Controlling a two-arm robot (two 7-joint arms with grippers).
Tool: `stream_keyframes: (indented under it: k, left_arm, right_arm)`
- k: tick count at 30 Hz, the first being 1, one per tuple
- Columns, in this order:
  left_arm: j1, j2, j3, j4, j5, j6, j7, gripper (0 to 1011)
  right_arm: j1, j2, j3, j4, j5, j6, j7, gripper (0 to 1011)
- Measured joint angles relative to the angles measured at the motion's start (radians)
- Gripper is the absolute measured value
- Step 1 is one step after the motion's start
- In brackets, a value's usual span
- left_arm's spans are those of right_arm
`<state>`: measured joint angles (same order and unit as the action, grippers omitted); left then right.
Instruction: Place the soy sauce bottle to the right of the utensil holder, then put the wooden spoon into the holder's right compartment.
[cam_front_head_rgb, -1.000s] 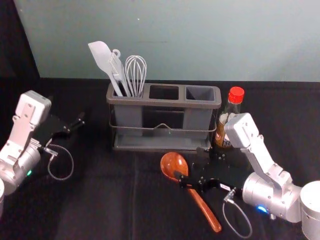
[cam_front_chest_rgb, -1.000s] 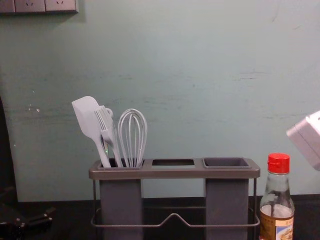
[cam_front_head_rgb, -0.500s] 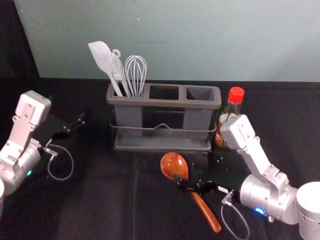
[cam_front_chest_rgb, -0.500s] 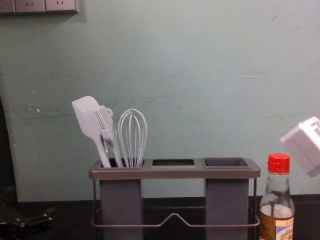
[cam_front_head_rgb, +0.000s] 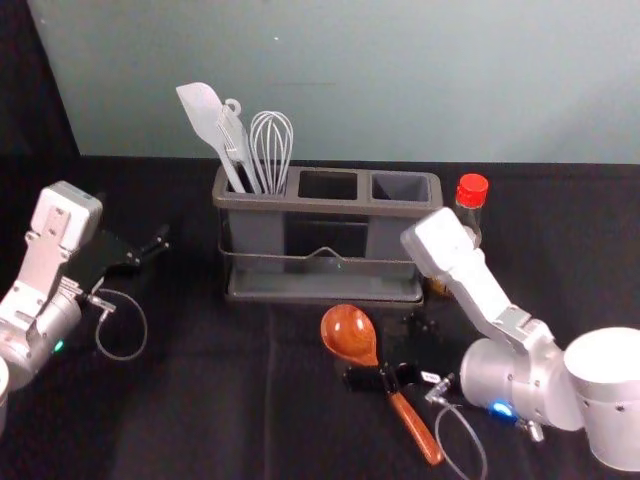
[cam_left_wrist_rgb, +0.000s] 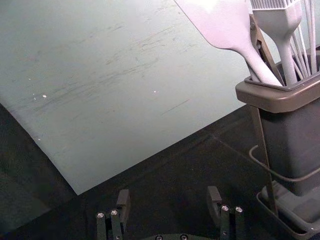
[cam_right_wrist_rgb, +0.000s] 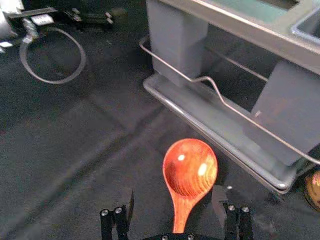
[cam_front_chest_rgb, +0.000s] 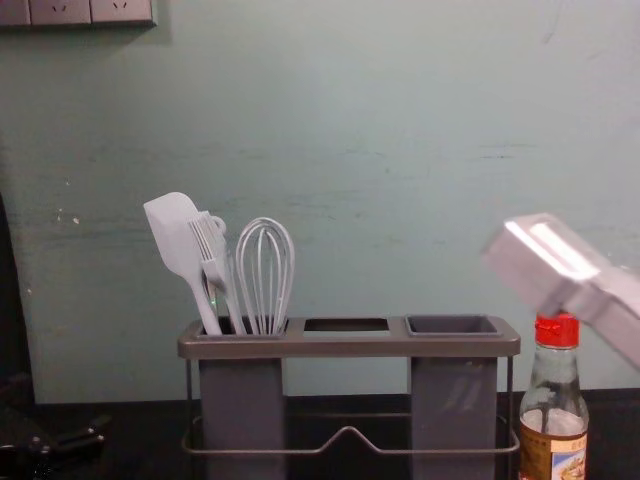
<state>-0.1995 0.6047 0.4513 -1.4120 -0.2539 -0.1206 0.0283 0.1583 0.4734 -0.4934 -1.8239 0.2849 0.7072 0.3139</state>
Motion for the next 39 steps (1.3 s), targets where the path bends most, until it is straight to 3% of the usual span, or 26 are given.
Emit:
stream_keyframes:
  k: [4,10,21,39]
  left_arm:
    - [0.000,0.000,0.000,0.000,0.000,0.000,0.000,1005]
    - [0.000,0.000,0.000,0.000,0.000,0.000,0.000,1005]
    - [0.000,0.000,0.000,0.000,0.000,0.000,0.000,1005]
    - [0.000,0.000,0.000,0.000,0.000,0.000,0.000,1005]
  right_arm:
    - [0.023,-0.038,-0.006,-0.006,-0.019,0.104,-0.040,1002]
    - [0.052,-0.097,-0.006,0.025,-0.038,0.163,-0.069,1003]
    - [0.090,-0.176,-0.008,0.113,-0.080,0.169,-0.104,1002]
    - [0.108,-0.230,-0.015,0.192,-0.130,0.160,-0.102,1003]
